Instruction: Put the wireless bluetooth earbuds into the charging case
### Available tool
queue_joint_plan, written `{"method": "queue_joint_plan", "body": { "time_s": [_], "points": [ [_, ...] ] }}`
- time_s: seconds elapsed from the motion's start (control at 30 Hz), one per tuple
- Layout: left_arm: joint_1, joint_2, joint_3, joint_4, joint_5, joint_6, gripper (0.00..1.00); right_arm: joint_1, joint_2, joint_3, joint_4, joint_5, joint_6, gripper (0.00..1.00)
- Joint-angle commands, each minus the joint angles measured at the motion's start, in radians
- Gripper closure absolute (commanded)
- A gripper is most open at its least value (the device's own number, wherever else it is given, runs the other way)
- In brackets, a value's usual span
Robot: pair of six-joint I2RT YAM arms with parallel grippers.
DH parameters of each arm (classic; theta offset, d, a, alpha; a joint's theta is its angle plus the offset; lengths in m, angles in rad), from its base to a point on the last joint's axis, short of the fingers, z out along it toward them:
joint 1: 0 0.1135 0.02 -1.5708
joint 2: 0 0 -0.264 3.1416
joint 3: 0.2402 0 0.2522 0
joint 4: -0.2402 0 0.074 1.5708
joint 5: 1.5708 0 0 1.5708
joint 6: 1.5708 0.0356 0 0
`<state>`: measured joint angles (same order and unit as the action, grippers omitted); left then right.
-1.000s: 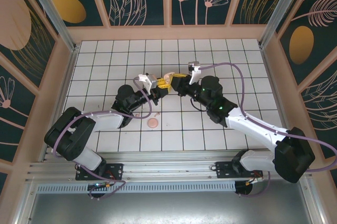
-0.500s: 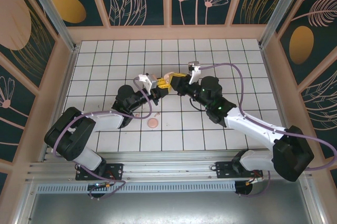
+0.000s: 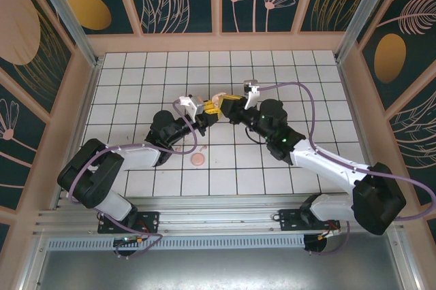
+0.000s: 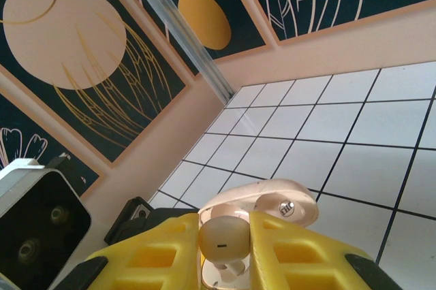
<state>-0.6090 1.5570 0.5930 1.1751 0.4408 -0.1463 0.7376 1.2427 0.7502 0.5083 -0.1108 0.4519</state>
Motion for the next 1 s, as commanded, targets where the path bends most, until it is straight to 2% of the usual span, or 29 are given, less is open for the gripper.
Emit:
{"method": "queue_joint_plan", "body": {
  "time_s": [0.0, 0.53, 0.77, 0.97],
  "points": [
    [-0.004, -0.048, 0.011, 0.098, -0.027, 0.012, 0.9, 0.007, -0.014, -0.028, -0.057, -0.029, 0.016, 0.78],
    [-0.012, -0.079, -0.002, 0.037, -0.017, 0.145, 0.9, 0.007, -0.017, -0.002, -0.135, 0.042, 0.033, 0.78],
    [-0.018, -0.086, -0.007, 0.026, -0.024, 0.184, 0.9, 0.008, -0.018, -0.011, -0.121, 0.019, 0.032, 0.78],
    [-0.02, -0.086, -0.007, 0.028, -0.02, 0.19, 0.9, 0.006, -0.018, -0.016, -0.08, -0.055, 0.023, 0.78]
  ]
}}
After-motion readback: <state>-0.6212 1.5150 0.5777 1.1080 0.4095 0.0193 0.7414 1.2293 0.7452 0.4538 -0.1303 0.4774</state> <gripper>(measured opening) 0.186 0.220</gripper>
